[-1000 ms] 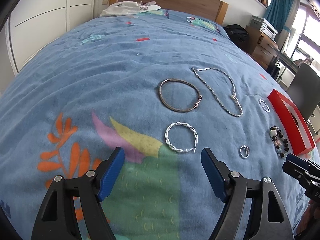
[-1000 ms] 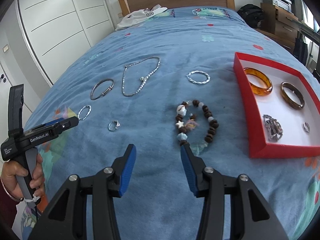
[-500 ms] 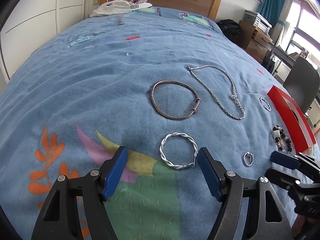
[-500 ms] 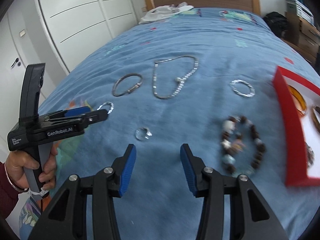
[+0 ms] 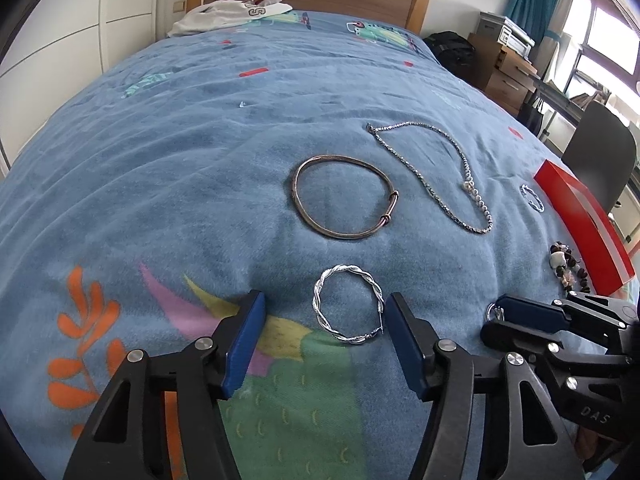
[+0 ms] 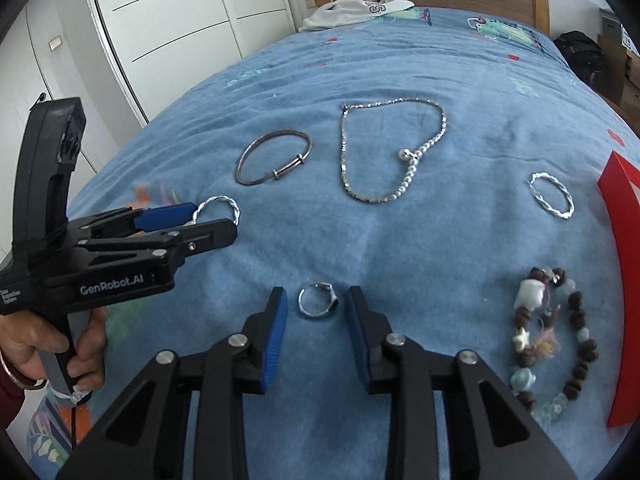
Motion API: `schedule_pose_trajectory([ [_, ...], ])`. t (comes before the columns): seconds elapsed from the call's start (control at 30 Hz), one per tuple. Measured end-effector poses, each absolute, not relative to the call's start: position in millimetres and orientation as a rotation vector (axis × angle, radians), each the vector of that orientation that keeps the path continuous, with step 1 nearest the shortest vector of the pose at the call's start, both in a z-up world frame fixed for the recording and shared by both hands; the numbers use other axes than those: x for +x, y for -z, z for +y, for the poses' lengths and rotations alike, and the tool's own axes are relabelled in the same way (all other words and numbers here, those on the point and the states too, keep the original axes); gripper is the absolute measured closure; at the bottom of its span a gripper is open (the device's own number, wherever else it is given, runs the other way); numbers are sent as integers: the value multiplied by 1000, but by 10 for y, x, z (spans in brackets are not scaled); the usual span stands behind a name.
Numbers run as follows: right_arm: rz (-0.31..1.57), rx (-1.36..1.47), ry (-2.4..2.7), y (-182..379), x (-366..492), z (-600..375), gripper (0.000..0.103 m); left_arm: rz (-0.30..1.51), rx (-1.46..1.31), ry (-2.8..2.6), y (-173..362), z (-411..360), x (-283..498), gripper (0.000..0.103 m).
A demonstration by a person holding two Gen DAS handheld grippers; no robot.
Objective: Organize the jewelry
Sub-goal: 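Grasp the twisted silver hoop with the left tool while the right tool grasps a silver ring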
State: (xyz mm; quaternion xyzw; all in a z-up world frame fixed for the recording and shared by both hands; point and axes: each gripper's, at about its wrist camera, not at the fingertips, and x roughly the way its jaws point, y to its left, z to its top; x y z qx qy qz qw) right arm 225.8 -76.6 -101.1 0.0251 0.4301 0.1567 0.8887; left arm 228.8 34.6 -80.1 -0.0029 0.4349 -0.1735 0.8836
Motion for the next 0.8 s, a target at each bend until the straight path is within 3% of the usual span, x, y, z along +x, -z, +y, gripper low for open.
schedule_pose_trajectory([
  [0.27,894,44,-343,986,2264,-739,83,906,-17,365,777,368,2283,69],
  [0.4,889,46,-353,960,2228,-731,83,911,-22,364,754,380,2273,72],
  [0.5,885,53,-356,937,2194,-748,83,915,-40,369,739,395,2260,88],
  [0.8,878,67,-352,891,2154,-816,83,920,-106,370,713,456,2224,97],
])
